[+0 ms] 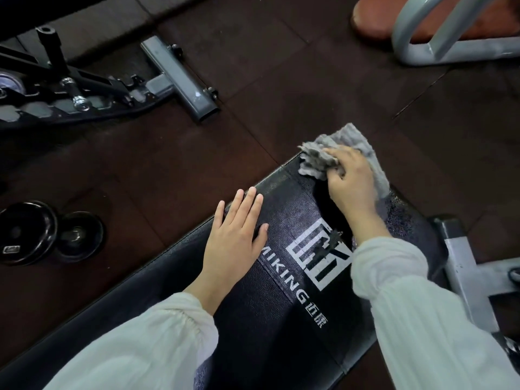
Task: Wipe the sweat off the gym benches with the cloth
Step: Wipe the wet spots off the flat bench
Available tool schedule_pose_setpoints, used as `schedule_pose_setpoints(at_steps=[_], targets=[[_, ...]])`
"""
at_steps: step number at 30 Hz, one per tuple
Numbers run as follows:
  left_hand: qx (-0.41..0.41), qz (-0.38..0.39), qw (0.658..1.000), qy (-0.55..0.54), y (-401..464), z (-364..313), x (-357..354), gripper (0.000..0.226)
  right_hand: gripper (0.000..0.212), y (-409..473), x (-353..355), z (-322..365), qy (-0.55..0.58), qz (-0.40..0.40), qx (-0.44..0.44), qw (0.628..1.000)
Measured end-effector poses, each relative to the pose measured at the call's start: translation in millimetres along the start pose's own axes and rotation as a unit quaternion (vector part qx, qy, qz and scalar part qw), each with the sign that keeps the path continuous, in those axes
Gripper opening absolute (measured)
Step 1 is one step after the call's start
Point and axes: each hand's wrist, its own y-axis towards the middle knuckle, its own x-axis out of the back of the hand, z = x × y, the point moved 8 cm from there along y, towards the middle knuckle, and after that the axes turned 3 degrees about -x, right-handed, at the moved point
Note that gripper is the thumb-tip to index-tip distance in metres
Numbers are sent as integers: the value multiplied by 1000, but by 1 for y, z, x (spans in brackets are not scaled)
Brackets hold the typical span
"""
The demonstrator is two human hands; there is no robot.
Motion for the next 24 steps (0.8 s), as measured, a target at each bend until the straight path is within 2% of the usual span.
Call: schedule_pose_setpoints(at_steps=[4,7,11,14,18,20,24], targets=[[-1,5,1000,1,0,0,-1,51,38,-18,-20,27,-13,86,88,992],[-2,11,1000,0,0,0,-2,51,40,-29,-7,13,-12,124,134,983],[6,18,1000,-11,0,2,-3,52,44,-7,10,-15,-24,64,80,994],[33,17,999,-39,5,1,-2,55,38,14,3,-4,-18,31,40,999],[-11,7,999,-33,33,-23,1,54,43,7,-12,18,-13,114,90,989],[-36,6,999,-35,50,-36,-1,54,43,-7,-5,14,-8,126,108,986],[-82,26,996,-12,68,-56,-14,55,45,-23,15,-18,-10,36,67,997]])
